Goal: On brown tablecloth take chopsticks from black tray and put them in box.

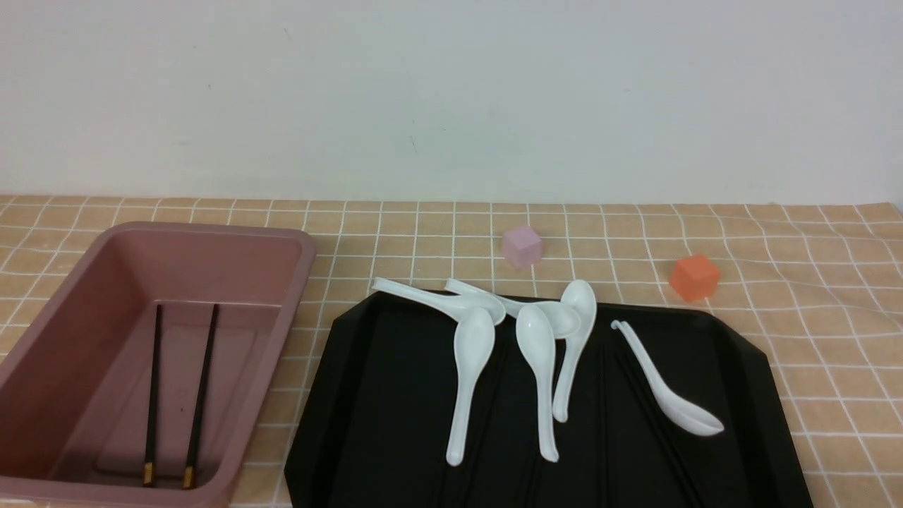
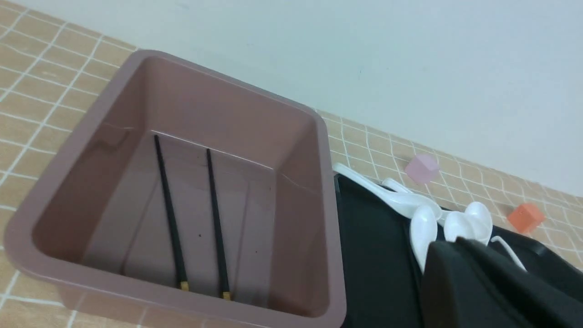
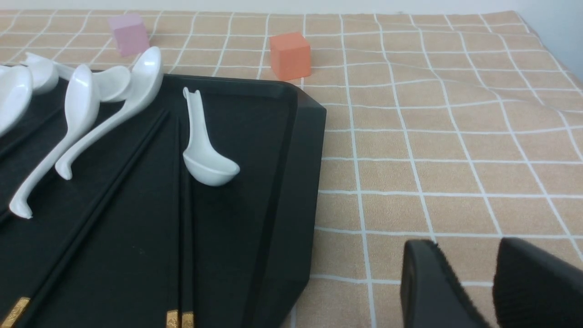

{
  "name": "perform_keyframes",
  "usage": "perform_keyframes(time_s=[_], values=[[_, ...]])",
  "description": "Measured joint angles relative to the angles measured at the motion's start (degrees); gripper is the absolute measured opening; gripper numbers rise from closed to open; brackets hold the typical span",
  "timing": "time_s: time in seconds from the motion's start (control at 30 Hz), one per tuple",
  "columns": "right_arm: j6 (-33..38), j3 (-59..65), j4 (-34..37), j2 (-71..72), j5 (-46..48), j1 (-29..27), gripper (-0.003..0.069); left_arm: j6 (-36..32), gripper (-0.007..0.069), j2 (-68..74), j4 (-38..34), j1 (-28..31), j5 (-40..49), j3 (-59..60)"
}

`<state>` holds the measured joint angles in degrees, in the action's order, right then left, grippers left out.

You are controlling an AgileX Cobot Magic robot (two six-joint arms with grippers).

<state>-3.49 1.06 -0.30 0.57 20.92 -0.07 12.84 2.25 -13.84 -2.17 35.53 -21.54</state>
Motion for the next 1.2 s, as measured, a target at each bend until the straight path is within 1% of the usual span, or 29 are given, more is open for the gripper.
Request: perform_keyframes(time_s=[0.17, 0.33, 0.5, 0.6, 0.67, 0.9, 1.2], values=[[0.00, 0.00, 0.00, 0.00, 0.00, 0.00, 0.0240, 0.00, -0.0013, 0.00, 1.52, 0.00, -1.26, 0.06], [0.00, 0.00, 0.00, 0.00, 0.00, 0.00, 0.0240, 0.00, -0.0013, 0.00, 3.51, 0.00, -8.25, 3.66], [0.00, 0.00, 0.00, 0.00, 0.00, 0.00, 0.0240, 0.06, -0.0013, -0.94, 3.43, 0.00, -16.84, 13.54], [0.00, 0.00, 0.00, 0.00, 0.00, 0.00, 0.0240, 0.16, -0.0013, -2.61, 3.35, 0.00, -19.45, 19.80], [0.00, 0.00, 0.00, 0.00, 0.00, 0.00, 0.0240, 0.16, -0.0013, -2.87, 3.81, 0.00, -19.23, 22.53], [0.00, 0.00, 0.00, 0.00, 0.00, 0.00, 0.0240, 0.16, -0.0013, -2.92, 8.47, 0.00, -14.74, 23.21], [0.00, 0.00, 0.00, 0.00, 0.00, 0.00, 0.0240, 0.16, -0.0009, -2.92, 9.04, 0.00, -13.75, 23.26]])
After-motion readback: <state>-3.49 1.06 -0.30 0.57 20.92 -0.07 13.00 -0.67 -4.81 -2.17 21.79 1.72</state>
